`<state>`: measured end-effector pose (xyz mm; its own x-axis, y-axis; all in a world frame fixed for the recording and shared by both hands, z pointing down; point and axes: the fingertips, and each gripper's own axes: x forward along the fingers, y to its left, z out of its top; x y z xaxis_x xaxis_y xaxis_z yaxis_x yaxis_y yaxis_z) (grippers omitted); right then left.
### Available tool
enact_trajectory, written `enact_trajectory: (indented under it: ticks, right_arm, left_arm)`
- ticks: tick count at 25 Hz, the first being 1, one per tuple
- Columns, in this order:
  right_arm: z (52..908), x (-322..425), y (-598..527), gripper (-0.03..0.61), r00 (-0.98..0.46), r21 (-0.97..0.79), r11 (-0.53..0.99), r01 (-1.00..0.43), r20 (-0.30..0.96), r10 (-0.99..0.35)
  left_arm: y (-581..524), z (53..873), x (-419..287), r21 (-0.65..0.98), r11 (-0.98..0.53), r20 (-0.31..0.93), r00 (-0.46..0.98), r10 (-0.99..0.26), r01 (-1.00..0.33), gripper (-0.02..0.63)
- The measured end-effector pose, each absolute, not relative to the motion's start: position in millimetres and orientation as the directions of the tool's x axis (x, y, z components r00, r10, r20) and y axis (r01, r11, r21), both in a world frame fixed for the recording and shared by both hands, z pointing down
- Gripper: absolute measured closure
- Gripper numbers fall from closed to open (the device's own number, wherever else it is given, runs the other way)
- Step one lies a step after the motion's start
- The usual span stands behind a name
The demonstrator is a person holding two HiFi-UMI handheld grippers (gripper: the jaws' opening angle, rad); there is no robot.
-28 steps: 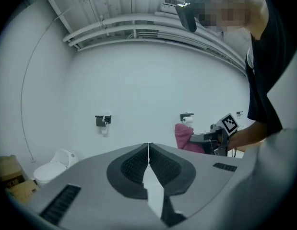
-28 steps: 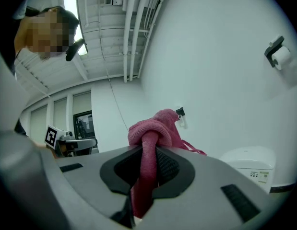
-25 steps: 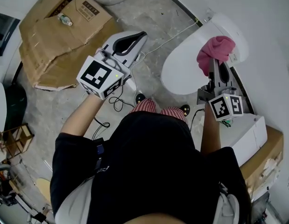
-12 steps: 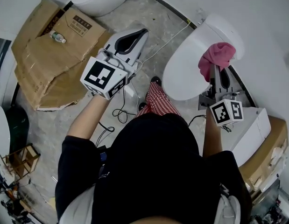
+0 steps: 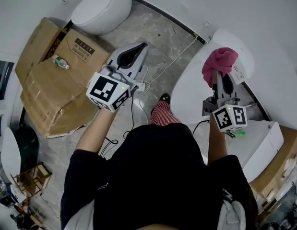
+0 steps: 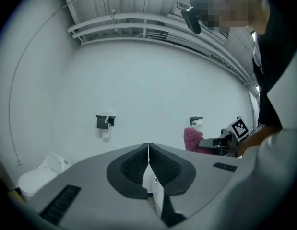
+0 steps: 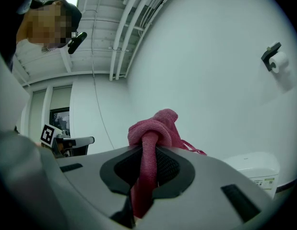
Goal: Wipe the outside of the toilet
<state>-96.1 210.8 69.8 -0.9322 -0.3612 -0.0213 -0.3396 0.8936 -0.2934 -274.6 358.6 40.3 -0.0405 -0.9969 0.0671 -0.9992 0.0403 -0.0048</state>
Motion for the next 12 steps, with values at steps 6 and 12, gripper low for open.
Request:
enact_trajectory:
  ticks: [6, 12]
  right_arm:
    - [60, -119, 175, 0.523, -0.915, -0.308, 0.883, -0.354, -0.079, -0.395]
    - [68, -109, 130, 0.523, -0.865, -0.336, 0.828, -0.448, -0.069, -0.497]
  left_arm:
    - [298, 42, -297, -0.014, -0.036, 0.071, 0.035, -0.997, -0.999, 0.603]
    - [232, 39, -301, -0.003, -0.125, 0.06, 0.125, -0.99, -0.992, 0.603]
